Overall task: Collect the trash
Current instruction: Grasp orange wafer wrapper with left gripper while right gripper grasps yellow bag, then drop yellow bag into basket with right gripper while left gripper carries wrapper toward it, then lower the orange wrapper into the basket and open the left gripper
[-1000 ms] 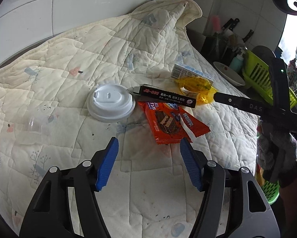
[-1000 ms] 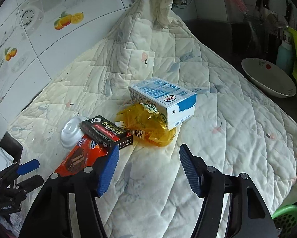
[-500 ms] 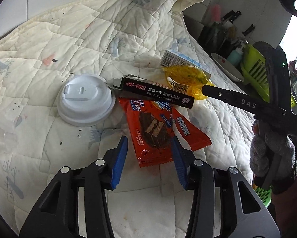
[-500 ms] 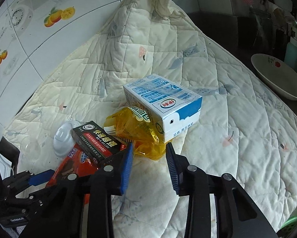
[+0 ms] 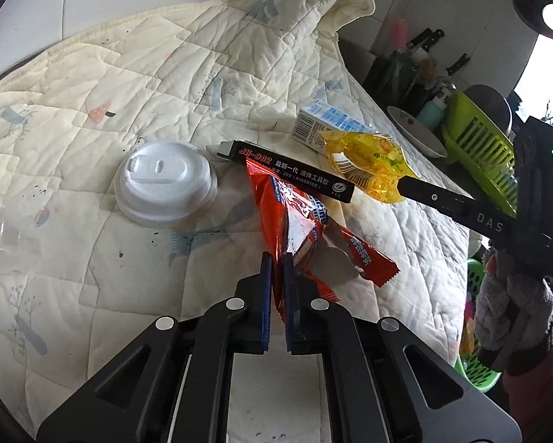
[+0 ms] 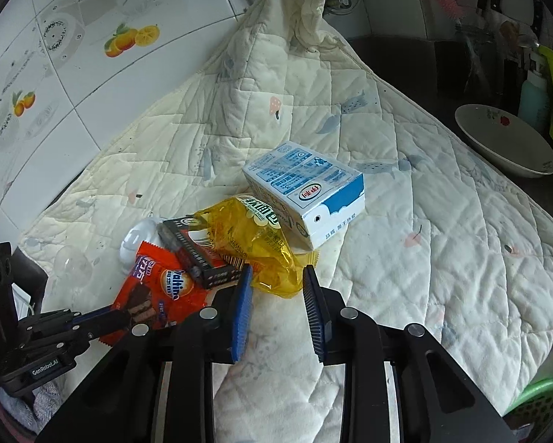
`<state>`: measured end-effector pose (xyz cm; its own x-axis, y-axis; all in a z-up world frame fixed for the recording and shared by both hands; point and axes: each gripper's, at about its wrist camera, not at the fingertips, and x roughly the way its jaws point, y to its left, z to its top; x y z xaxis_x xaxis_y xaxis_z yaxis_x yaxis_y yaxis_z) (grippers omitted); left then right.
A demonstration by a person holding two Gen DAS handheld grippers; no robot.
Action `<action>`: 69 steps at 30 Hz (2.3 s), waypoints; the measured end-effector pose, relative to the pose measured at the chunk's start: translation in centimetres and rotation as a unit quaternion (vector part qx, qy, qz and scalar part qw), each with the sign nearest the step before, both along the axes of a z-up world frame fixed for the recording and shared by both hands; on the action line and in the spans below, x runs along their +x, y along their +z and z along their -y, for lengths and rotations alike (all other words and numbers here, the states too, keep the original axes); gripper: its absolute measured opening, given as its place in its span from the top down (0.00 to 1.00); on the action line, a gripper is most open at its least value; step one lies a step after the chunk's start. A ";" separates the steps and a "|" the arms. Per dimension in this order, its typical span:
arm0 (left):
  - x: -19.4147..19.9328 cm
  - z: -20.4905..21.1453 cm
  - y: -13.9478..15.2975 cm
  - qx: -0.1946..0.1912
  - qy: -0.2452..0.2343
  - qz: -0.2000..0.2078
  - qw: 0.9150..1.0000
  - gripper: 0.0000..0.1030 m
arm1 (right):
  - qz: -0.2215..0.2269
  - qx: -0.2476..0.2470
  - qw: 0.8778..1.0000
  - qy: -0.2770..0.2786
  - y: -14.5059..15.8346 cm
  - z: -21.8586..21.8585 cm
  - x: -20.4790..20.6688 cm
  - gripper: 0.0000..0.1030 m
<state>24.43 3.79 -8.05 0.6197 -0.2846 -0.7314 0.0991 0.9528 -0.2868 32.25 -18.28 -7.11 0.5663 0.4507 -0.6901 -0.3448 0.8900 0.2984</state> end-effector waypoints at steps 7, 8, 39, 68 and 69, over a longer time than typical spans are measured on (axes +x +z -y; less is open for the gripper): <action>-3.3 0.2 2.1 0.002 -0.003 0.028 1.000 0.98 | 0.017 0.019 1.000 -0.004 1.7 1.8 -4.7 0.74; -3.8 0.2 2.4 0.001 -0.004 0.031 0.999 0.98 | 0.019 0.021 1.000 -0.006 1.9 2.0 -5.4 0.74; -10.9 11.8 7.9 -0.040 -0.148 0.096 0.983 0.98 | 0.015 -0.018 0.972 -0.233 0.6 22.3 -22.7 0.71; -10.8 27.1 3.6 0.014 -0.272 0.048 0.961 0.97 | 0.043 0.029 0.958 -0.282 1.3 26.4 -30.4 0.45; -10.7 27.2 3.5 0.016 -0.272 0.047 0.961 0.96 | 0.043 0.030 0.958 -0.282 1.2 26.4 -30.5 0.44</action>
<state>13.68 -23.42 -4.52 0.4495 -0.5632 -0.6934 0.6083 0.7614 -0.2241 1.76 -44.68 -5.87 0.7843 0.0934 -0.6133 0.1607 0.9243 0.3461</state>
